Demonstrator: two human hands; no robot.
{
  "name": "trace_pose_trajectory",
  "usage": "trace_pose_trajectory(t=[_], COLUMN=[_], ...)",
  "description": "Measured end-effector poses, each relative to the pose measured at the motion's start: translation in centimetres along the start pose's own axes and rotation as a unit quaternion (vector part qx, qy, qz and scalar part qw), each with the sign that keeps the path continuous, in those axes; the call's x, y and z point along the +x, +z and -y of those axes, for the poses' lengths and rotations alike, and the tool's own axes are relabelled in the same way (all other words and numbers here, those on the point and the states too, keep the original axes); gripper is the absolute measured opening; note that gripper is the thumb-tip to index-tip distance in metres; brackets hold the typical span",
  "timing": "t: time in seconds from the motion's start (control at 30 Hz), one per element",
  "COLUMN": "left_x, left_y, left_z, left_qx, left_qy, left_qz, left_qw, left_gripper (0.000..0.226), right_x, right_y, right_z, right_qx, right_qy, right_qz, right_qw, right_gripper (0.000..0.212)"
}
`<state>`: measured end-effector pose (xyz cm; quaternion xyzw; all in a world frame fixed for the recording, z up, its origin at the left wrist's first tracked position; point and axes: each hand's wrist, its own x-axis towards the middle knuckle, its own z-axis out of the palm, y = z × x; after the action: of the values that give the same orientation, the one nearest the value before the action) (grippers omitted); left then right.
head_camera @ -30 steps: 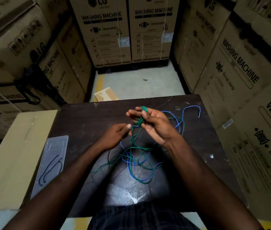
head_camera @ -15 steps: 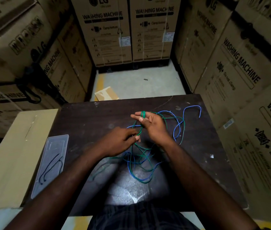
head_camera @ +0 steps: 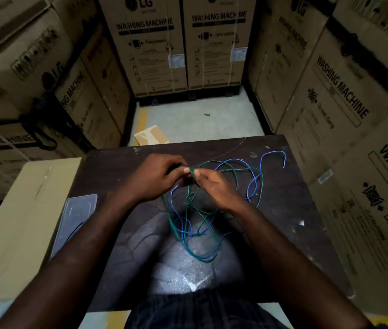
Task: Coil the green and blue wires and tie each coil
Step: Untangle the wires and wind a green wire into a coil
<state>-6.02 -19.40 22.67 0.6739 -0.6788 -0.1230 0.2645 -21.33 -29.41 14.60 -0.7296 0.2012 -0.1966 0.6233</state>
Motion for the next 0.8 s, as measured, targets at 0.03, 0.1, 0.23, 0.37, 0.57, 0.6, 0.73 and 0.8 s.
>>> trace_pose_trajectory(t=[0.03,0.1,0.23,0.37,0.57,0.6,0.73,0.8], left_x=[0.2,0.4,0.7,0.7,0.4,0.2,-0.6,-1.0], left_y=[-0.1,-0.3,-0.4,0.1,2.1,2.8,5.6,6.2], left_z=[0.0,0.3,1.5,1.9,4.5,4.9,5.7,5.5], left_qx=[0.004,0.005,0.007,0.002,-0.048,-0.063,-0.142,-0.162], left_qy=[0.0,-0.007,-0.022,-0.029,-0.133,-0.146,-0.168,-0.173], left_qz=[-0.006,-0.023,-0.056,-0.096,-0.095,-0.083,-0.058,-0.047], left_qw=[1.0,1.0,0.998,0.995,0.985,0.984,0.974,0.97], left_gripper=[0.018,0.016,0.013,0.007,0.023,0.026,0.044,0.043], right_x=[-0.1,-0.2,-0.4,-0.2,-0.5,-0.4,-0.1,0.0], right_y=[0.0,0.0,0.3,1.1,1.8,1.8,1.1,0.7], right_z=[0.1,0.7,1.1,1.0,1.8,1.8,1.6,1.6], right_qx=[-0.013,-0.043,-0.079,-0.12,0.025,0.063,0.168,0.18], right_qy=[-0.002,-0.012,-0.018,-0.013,-0.006,-0.008,-0.007,-0.009], right_qz=[0.01,0.024,0.047,0.04,0.06,0.063,0.048,0.034], right_qw=[1.0,0.999,0.996,0.992,0.998,0.996,0.985,0.983], right_gripper=[0.037,0.036,0.038,0.031,0.033,0.034,0.036,0.034])
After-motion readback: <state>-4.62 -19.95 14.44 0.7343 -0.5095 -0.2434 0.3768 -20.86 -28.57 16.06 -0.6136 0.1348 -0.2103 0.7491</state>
